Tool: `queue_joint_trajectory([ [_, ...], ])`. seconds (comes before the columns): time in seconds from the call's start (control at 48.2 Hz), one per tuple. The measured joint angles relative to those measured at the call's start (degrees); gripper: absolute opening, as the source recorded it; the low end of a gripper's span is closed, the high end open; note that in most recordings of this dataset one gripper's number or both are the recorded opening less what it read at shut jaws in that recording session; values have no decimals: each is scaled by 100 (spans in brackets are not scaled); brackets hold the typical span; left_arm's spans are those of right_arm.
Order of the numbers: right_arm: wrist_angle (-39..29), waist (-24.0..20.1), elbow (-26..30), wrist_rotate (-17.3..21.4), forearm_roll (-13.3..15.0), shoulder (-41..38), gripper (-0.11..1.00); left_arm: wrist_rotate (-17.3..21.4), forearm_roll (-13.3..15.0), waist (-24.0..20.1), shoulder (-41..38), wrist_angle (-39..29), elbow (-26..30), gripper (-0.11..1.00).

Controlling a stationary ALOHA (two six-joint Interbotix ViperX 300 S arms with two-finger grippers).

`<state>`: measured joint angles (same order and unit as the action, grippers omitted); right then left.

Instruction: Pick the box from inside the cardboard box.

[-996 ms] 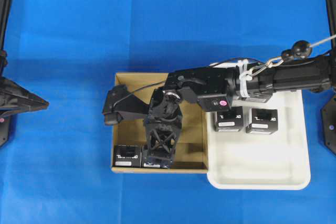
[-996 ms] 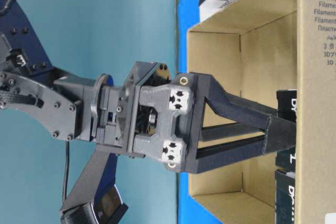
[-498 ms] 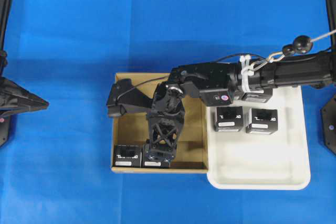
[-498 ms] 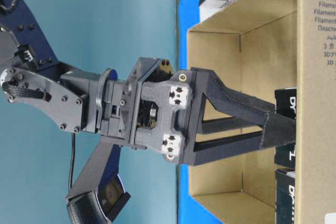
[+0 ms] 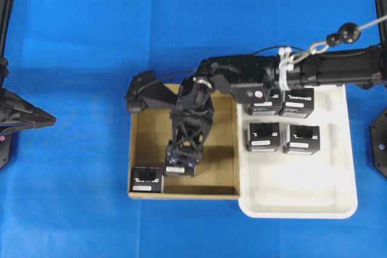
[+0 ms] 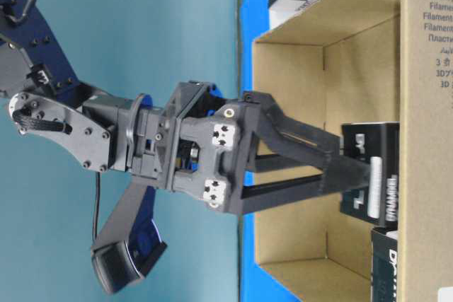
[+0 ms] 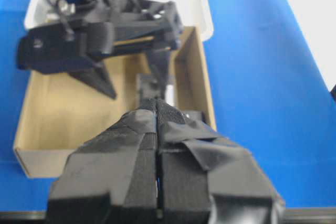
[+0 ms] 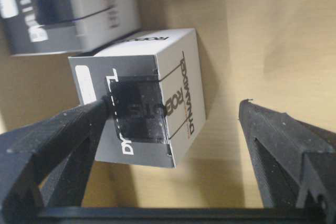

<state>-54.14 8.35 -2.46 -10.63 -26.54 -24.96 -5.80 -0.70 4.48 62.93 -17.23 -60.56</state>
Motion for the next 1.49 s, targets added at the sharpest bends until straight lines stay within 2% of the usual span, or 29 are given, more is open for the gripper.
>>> queue_joint_trajectory([
  [0.228,0,290,0,-167,114,26,99,0,0,0,0,0,0,-7],
  [0.56,-9,483,35,-431,141,18,99,0,-9,0,0,18,0,-7],
  [1.204,-88,501,70,-457,308,158,99,0,0,0,-18,88,-9,-7],
  [1.494,-97,483,132,-369,220,237,99,0,0,0,-18,88,-9,-7],
])
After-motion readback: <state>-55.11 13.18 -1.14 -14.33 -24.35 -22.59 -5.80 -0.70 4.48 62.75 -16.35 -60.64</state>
